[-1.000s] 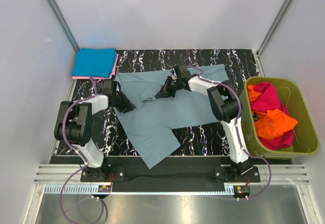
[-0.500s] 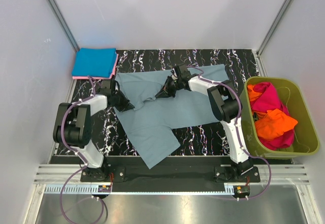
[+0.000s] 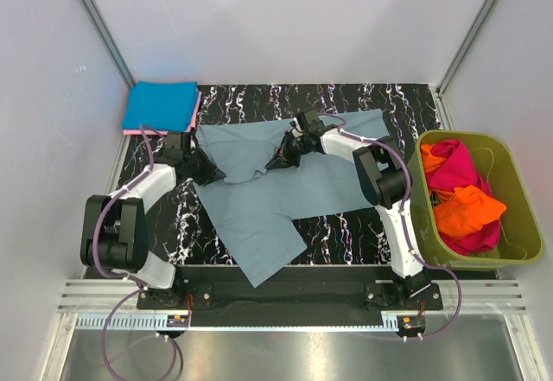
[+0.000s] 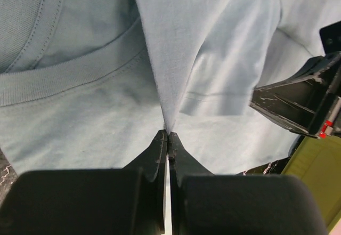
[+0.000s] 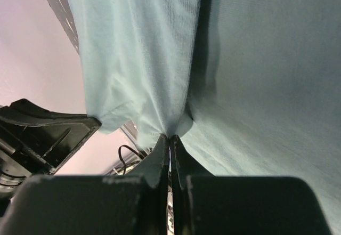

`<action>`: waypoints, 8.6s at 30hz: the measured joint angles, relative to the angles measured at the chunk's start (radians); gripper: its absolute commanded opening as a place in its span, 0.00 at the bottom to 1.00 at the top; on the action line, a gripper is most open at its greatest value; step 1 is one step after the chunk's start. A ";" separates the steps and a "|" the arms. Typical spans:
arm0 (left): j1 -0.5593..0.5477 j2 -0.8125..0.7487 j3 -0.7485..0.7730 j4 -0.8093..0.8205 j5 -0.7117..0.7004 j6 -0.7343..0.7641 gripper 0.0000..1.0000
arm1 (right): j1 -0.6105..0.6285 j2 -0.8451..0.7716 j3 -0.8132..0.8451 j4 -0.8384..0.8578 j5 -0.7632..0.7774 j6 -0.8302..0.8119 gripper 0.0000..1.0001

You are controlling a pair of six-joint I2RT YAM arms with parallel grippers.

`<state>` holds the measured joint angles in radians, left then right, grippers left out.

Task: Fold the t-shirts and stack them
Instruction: Fold the tshirt

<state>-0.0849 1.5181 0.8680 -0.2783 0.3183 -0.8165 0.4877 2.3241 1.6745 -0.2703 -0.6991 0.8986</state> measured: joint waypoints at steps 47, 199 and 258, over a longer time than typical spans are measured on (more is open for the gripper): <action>0.026 -0.083 -0.053 -0.097 -0.074 0.084 0.36 | -0.023 0.019 0.220 -0.553 0.167 -0.393 0.44; -0.623 -0.560 -0.439 -0.423 -0.407 -0.477 0.40 | -0.347 -0.666 -0.408 -0.631 0.468 -0.499 0.75; -0.370 -0.723 -0.291 -0.655 -0.563 -0.200 0.00 | -0.370 -0.871 -0.793 -0.541 0.796 -0.224 0.54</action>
<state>-0.4549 0.7948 0.5774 -0.9337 -0.2447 -1.0164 0.1181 1.4528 0.8814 -0.8112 0.0967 0.6746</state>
